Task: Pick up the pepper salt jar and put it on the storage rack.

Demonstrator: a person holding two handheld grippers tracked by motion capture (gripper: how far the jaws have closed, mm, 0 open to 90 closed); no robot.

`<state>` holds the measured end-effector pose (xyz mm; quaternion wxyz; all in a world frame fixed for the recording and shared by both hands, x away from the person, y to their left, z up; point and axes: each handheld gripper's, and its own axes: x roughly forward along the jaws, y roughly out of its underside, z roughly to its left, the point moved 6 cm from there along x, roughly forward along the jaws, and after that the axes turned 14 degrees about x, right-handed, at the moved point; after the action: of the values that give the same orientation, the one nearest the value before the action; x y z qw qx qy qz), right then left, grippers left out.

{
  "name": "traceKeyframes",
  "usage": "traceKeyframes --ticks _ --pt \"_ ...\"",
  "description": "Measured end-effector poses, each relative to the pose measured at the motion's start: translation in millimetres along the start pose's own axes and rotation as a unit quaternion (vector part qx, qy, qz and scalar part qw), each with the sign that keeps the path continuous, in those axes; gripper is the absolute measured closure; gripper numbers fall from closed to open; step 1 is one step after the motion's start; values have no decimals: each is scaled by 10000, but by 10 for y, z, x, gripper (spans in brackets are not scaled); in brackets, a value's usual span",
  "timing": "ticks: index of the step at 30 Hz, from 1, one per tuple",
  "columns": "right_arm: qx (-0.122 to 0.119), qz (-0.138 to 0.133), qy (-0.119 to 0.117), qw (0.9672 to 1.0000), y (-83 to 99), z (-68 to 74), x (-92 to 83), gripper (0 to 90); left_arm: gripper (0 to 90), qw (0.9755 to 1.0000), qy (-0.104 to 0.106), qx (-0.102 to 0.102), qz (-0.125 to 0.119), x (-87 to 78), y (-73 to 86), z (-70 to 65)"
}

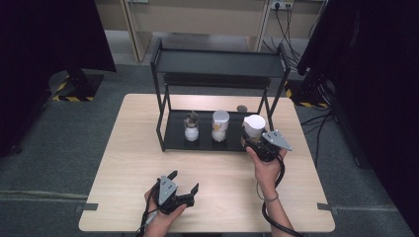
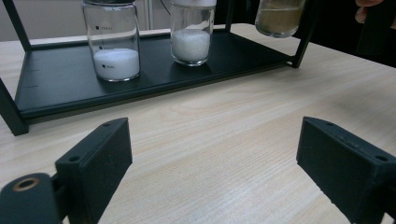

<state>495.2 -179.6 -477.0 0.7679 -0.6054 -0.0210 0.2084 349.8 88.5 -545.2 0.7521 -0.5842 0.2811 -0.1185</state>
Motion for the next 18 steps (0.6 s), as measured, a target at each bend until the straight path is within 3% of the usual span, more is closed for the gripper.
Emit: traceKeyframes --ticks 18 --pt "-6 44 80 10000 -21 27 145 310 98 10000 6 13 -2 -1 -1 -2"
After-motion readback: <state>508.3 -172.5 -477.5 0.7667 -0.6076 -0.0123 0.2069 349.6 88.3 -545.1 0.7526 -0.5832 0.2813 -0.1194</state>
